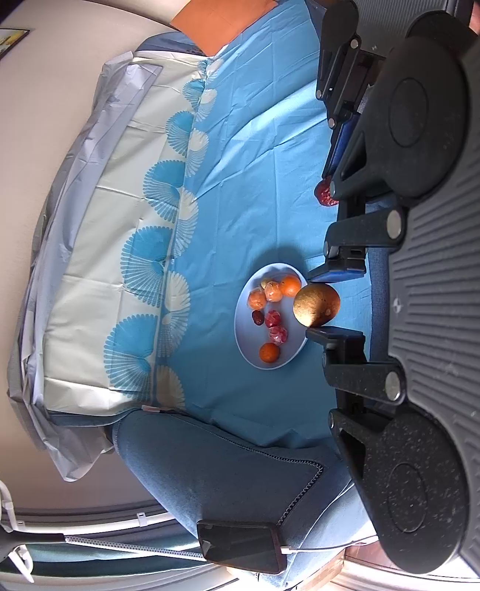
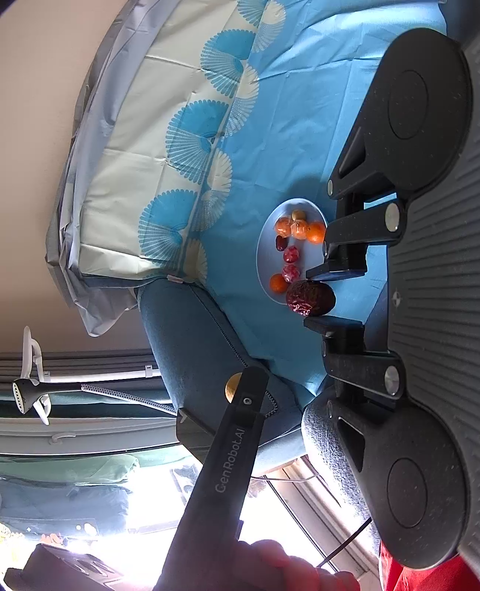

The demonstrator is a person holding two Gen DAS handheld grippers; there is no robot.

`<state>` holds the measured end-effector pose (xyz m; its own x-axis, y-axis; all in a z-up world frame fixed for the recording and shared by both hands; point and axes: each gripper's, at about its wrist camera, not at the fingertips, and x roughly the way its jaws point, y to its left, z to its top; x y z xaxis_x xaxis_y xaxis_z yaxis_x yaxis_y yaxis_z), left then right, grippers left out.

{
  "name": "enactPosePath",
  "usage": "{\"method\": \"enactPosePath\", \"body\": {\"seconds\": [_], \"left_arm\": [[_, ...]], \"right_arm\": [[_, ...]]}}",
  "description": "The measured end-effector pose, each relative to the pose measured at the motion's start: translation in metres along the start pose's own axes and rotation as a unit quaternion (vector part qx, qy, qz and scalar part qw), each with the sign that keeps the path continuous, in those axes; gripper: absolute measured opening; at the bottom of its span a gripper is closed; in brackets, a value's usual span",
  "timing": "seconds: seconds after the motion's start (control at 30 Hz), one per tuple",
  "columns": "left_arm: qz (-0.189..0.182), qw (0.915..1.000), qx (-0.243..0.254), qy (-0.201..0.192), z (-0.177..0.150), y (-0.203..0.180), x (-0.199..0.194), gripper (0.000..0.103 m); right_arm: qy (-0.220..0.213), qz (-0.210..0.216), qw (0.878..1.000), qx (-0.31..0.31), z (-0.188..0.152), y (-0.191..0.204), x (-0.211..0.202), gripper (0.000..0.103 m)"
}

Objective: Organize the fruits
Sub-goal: 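Carry both fruits over the plate and open both tools to drop them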

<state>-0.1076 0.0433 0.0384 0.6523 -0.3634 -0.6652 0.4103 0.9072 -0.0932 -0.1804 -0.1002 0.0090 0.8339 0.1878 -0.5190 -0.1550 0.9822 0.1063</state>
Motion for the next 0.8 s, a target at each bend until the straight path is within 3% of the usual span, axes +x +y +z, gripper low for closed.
{"method": "enactPosePath", "body": {"seconds": [0.4, 0.8], "left_arm": [[0.018, 0.9988, 0.004, 0.044, 0.023, 0.007, 0.05, 0.027], [0.037, 0.997, 0.026, 0.062, 0.075, 0.008, 0.136, 0.027]], "right_arm": [[0.036, 0.001, 0.999, 0.022, 0.0, -0.016, 0.038, 0.021], [0.053, -0.002, 0.998, 0.044, 0.019, -0.05, 0.119, 0.021]]}}
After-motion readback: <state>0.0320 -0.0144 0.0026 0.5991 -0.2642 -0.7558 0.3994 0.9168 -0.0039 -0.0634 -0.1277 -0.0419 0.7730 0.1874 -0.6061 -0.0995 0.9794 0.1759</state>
